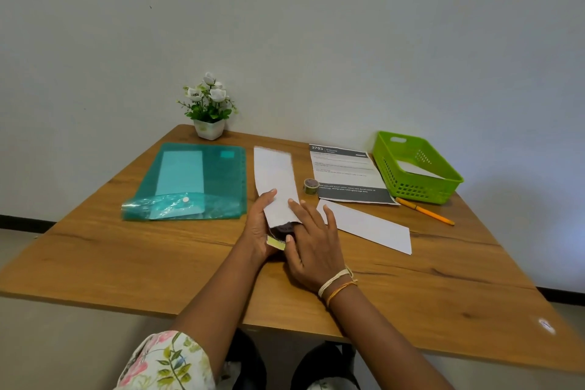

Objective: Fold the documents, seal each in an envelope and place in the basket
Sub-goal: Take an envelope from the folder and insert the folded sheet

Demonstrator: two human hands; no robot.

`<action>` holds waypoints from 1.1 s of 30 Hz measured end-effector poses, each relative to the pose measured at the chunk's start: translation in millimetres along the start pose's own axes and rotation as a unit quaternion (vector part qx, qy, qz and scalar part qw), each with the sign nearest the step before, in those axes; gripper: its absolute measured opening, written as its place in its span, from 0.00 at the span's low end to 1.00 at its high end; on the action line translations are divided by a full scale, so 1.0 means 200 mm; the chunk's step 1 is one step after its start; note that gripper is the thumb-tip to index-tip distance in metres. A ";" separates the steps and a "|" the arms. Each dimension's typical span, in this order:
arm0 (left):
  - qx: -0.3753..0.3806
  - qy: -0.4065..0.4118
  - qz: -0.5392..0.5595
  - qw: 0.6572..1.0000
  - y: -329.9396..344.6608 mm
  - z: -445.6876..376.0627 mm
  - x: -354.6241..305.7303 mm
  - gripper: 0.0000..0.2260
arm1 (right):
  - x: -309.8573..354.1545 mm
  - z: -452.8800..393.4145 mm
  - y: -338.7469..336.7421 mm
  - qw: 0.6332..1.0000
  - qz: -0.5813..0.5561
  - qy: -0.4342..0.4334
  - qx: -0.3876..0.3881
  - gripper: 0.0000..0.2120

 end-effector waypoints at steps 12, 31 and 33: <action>0.024 -0.050 0.136 0.989 0.02 -0.03 0.02 0.19 | -0.63 -0.10 -0.15 0.944 -0.043 0.327 -0.007 0.21; 0.012 -0.011 0.166 0.986 0.00 -0.08 -0.01 0.19 | -0.61 -0.10 -0.10 0.865 -0.126 0.421 0.242 0.26; 0.011 -0.005 0.163 0.987 -0.01 -0.08 -0.01 0.20 | -0.59 -0.11 -0.15 0.849 -0.227 0.440 0.185 0.23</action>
Point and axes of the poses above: each hand's wrist, its own z-axis away from the middle knuckle, its own y-axis out of the palm, x = y × z, the point moved 7 cm from there along -z, towards the middle knuckle, and after that the axes turned 7 degrees about -z, right-handed, at the moved point
